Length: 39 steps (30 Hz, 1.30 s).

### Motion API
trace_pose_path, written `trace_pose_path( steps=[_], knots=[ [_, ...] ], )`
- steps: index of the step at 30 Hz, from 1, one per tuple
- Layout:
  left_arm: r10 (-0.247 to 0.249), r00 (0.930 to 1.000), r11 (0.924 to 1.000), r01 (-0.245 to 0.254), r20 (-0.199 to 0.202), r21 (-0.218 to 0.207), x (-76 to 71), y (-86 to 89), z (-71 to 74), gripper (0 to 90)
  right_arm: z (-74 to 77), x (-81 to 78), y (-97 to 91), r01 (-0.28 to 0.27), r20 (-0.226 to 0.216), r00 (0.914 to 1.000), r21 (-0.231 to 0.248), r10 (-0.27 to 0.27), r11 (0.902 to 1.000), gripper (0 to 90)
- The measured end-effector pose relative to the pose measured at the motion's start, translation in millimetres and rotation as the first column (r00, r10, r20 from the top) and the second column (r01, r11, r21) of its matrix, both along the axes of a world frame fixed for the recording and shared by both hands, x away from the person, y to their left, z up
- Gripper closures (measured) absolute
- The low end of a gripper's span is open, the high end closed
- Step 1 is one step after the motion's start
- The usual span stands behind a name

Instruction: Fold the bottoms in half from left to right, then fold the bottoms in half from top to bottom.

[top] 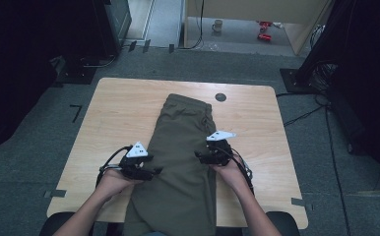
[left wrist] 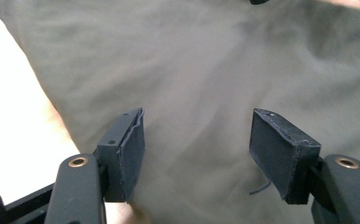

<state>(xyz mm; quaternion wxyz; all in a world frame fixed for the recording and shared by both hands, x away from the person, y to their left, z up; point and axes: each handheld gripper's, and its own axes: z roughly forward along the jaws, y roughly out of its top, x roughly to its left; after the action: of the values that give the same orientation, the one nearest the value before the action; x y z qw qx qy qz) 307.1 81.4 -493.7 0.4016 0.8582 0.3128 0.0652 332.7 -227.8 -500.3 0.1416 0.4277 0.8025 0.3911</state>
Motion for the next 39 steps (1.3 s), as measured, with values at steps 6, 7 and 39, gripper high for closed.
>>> trace_pose_path(
  steps=[6, 7, 39],
  knots=[
    [0.031, 0.9995, 0.9995, -0.031, -0.006, 0.000, 15.5, 3.4, 1.3, 34.5, 2.7, 10.9, -5.8, 0.029, -0.007, 0.9995, 0.008, -0.029, 0.9995, 32.2],
    [0.037, 0.9993, 0.9993, -0.037, -0.005, -0.001, 17.3, 4.5, 1.3, 34.7, 3.0, 12.9, -7.2, 0.030, 0.001, 0.9995, 0.008, -0.030, 0.9995, 32.5],
    [0.102, 0.9946, 0.9946, -0.101, 0.020, -0.025, 108.1, 5.9, 1.4, 43.5, 2.5, 68.9, -23.8, 0.148, 0.002, 0.9890, -0.027, -0.148, 0.9887, 36.0]
  ],
)
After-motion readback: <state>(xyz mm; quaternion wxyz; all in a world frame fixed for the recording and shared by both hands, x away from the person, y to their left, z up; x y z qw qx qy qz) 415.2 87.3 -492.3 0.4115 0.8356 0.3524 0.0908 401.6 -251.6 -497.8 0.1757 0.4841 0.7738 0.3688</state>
